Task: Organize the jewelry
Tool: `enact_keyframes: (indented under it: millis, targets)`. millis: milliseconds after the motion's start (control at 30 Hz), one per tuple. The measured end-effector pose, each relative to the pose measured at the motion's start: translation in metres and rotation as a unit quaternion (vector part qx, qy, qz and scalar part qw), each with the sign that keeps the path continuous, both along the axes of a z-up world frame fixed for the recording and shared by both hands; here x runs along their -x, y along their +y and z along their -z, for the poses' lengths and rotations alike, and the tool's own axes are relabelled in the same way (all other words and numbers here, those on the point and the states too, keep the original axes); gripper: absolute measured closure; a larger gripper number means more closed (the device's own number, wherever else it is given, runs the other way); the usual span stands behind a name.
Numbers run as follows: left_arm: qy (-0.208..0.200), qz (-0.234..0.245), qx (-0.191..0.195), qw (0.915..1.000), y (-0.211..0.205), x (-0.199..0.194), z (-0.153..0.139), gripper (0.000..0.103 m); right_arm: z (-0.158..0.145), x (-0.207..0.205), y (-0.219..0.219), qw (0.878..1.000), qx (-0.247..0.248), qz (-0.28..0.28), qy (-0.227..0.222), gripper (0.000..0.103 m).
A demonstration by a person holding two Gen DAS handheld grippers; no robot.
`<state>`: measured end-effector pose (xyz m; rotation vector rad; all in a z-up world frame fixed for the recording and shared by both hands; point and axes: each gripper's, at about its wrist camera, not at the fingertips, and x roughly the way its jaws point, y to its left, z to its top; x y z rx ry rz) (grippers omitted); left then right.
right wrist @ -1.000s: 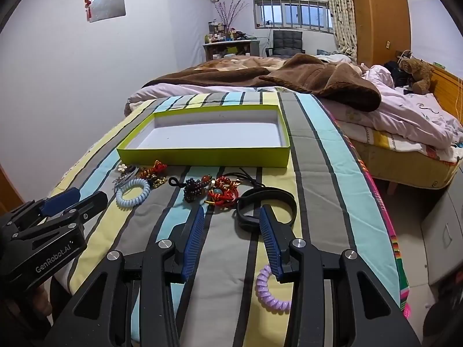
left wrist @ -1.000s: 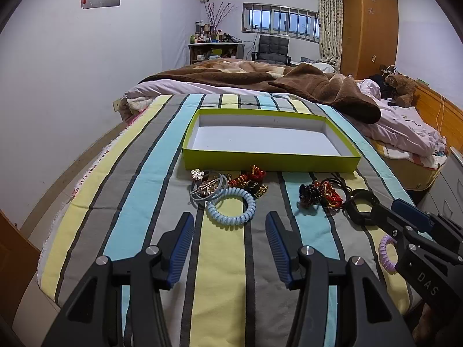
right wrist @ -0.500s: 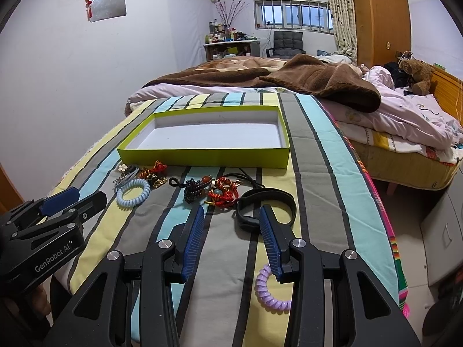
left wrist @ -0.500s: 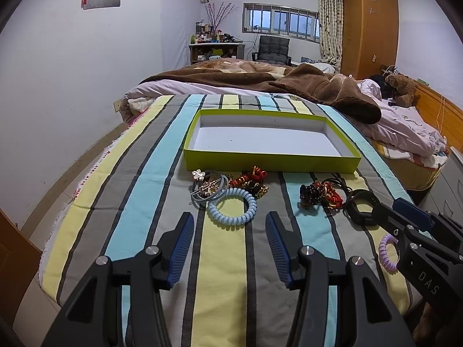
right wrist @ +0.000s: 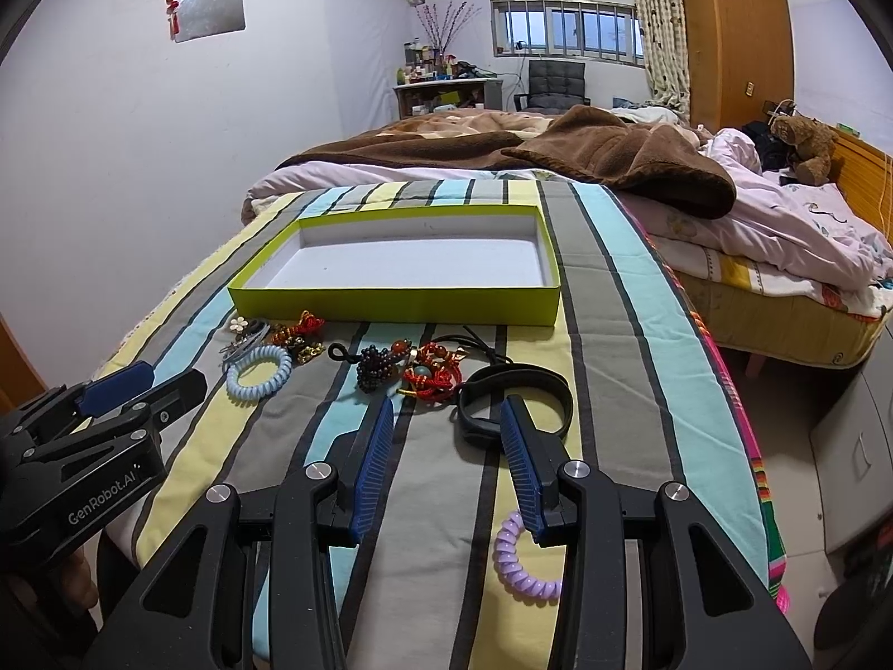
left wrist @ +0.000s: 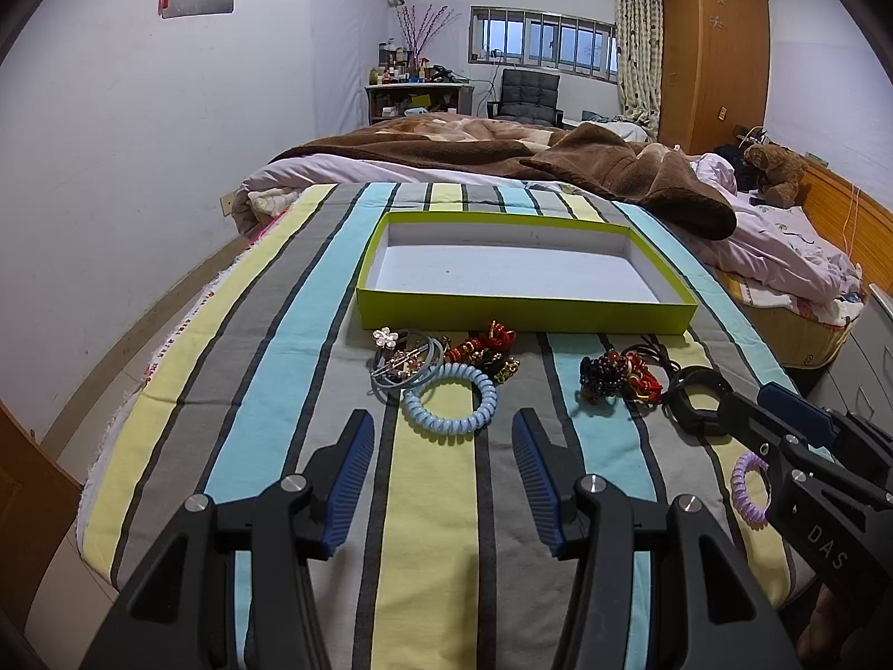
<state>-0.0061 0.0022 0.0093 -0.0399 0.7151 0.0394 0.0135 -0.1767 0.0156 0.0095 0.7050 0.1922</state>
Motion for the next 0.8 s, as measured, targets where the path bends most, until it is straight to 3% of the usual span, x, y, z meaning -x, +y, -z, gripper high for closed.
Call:
enact_keyframes:
  millis: [800]
  targets:
    - [-0.001, -0.002, 0.0, 1.0, 0.0035, 0.0009, -0.0027, 0.05, -0.0018, 0.0012, 0.0004, 1.0, 0.0, -0.002, -0.003, 0.062]
